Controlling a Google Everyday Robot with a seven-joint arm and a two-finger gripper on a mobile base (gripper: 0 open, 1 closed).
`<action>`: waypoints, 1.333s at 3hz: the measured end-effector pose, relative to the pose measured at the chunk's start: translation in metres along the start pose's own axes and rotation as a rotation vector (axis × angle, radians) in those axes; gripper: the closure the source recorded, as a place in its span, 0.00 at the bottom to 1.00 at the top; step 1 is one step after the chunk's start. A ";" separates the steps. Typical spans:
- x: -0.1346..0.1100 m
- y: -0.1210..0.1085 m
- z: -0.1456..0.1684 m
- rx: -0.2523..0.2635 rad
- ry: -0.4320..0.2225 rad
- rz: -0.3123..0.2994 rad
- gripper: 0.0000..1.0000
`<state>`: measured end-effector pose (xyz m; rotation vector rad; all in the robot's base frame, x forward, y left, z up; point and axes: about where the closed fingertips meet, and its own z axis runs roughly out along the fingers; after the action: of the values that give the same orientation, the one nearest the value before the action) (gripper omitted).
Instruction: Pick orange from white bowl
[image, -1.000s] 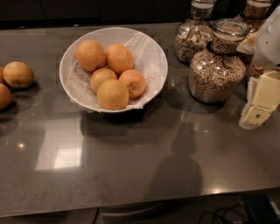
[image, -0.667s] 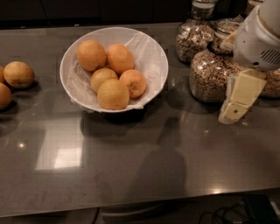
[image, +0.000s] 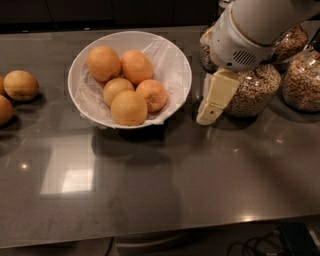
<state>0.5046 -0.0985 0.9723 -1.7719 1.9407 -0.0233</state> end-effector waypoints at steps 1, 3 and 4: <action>-0.021 -0.002 0.002 0.019 -0.058 -0.066 0.00; -0.039 -0.014 0.018 0.036 -0.131 -0.072 0.00; -0.065 -0.030 0.044 0.047 -0.227 -0.062 0.00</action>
Offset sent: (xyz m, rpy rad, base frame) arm 0.0025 0.0159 0.0049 0.0238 -0.0349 0.0527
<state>0.5502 -0.0278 0.9671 -1.7230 1.7110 0.1052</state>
